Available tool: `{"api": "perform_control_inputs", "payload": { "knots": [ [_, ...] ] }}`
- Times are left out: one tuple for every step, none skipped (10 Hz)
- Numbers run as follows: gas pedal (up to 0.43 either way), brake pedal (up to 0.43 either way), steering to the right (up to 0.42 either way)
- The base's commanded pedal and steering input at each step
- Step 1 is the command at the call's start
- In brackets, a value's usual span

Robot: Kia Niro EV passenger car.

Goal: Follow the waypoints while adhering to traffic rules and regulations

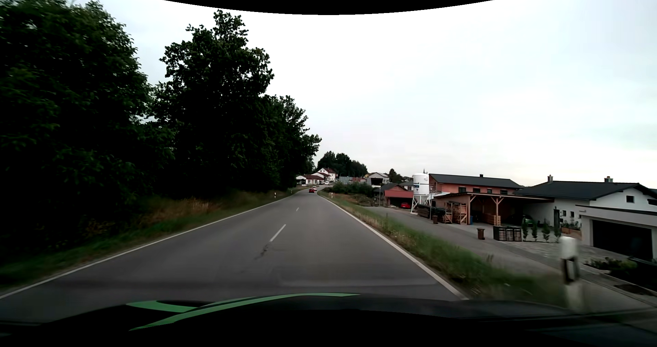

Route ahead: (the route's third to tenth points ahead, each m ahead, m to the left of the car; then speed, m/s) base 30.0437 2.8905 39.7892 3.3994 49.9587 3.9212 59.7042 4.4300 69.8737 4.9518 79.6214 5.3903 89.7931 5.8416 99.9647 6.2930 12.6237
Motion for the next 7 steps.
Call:
{"api": "perform_control_inputs", "payload": {
  "knots": [
    [0.079,0.0,-0.013],
    [0.079,0.0,-0.012],
    [0.079,0.0,-0.012],
    [0.079,0.0,-0.012],
    [0.079,0.0,-0.012],
    [0.079,0.0,-0.011],
    [0.079,0.0,-0.011]
  ]
}}
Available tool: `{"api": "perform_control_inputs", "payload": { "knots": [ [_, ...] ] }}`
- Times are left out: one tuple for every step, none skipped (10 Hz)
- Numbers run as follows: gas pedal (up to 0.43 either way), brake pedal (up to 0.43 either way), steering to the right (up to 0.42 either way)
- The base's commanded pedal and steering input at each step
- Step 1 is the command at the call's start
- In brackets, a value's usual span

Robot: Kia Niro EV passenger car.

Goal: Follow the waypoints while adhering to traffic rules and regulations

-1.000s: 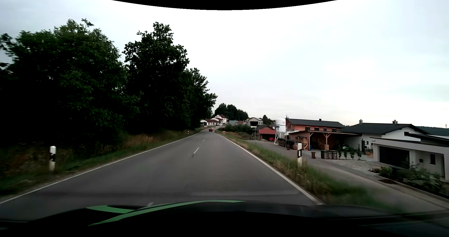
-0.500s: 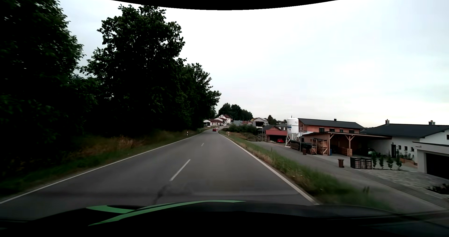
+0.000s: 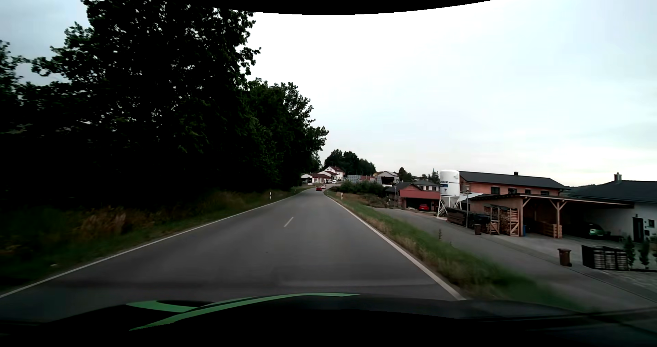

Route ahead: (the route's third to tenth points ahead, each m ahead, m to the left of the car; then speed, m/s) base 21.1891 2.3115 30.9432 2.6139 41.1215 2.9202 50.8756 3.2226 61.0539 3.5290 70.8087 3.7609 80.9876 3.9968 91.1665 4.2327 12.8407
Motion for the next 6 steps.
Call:
{"api": "perform_control_inputs", "payload": {
  "knots": [
    [0.079,0.0,-0.011],
    [0.079,0.0,-0.011],
    [0.079,0.0,-0.011],
    [0.079,0.0,-0.011],
    [0.079,0.0,-0.01],
    [0.079,0.0,-0.008]
  ]
}}
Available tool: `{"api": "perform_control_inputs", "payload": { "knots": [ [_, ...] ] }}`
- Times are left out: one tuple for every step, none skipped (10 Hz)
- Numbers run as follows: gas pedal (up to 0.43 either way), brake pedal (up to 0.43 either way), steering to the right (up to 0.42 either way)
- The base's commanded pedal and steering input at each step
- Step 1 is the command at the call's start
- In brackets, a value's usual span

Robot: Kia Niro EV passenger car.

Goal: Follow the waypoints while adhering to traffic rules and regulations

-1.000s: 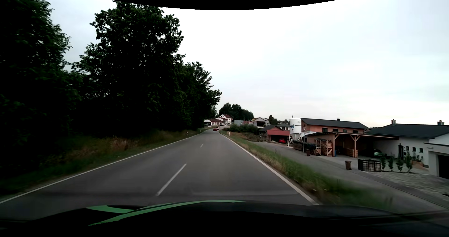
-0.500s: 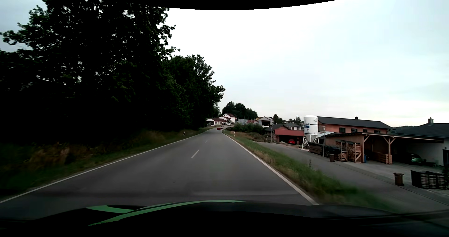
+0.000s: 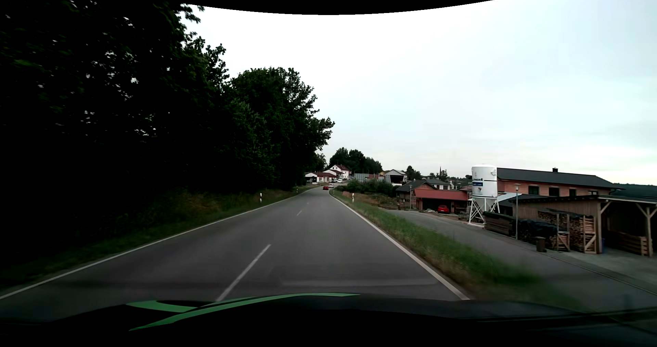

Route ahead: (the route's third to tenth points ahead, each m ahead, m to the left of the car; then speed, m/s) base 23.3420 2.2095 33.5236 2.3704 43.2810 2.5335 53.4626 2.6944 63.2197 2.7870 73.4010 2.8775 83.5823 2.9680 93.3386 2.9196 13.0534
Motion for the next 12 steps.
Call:
{"api": "perform_control_inputs", "payload": {
  "knots": [
    [0.079,0.0,-0.007],
    [0.079,0.0,-0.007],
    [0.079,0.0,-0.006],
    [0.079,0.0,-0.007],
    [0.079,0.0,-0.006],
    [0.079,0.0,-0.006],
    [0.079,0.0,-0.005],
    [0.067,0.0,-0.004],
    [0.067,0.0,-0.003],
    [0.067,0.0,-0.002],
    [0.059,0.0,-0.001],
    [0.059,0.0,-0.001]
  ]
}}
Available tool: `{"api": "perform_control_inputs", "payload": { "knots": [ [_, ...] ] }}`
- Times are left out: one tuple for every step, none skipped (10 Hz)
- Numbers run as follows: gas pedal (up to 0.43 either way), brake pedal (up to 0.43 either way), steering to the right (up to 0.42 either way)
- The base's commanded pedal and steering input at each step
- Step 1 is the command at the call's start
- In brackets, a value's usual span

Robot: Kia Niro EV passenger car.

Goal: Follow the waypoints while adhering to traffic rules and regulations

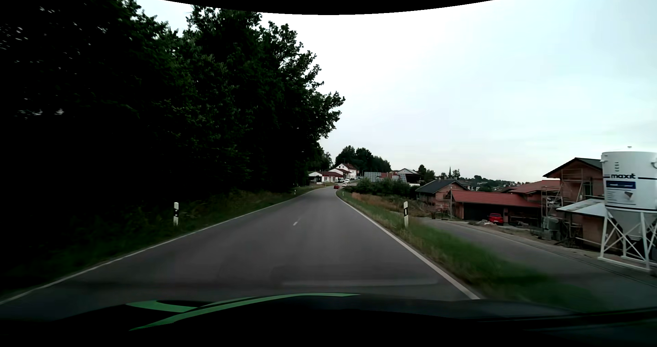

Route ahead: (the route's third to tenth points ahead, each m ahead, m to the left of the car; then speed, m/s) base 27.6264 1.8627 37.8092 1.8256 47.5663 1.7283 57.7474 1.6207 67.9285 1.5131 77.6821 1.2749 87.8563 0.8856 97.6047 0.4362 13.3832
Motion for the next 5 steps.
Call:
{"api": "perform_control_inputs", "payload": {
  "knots": [
    [0.059,0.0,0.0],
    [0.047,0.0,0.003],
    [0.047,0.0,0.003],
    [0.047,0.0,0.003],
    [0.047,0.0,0.003]
  ]
}}
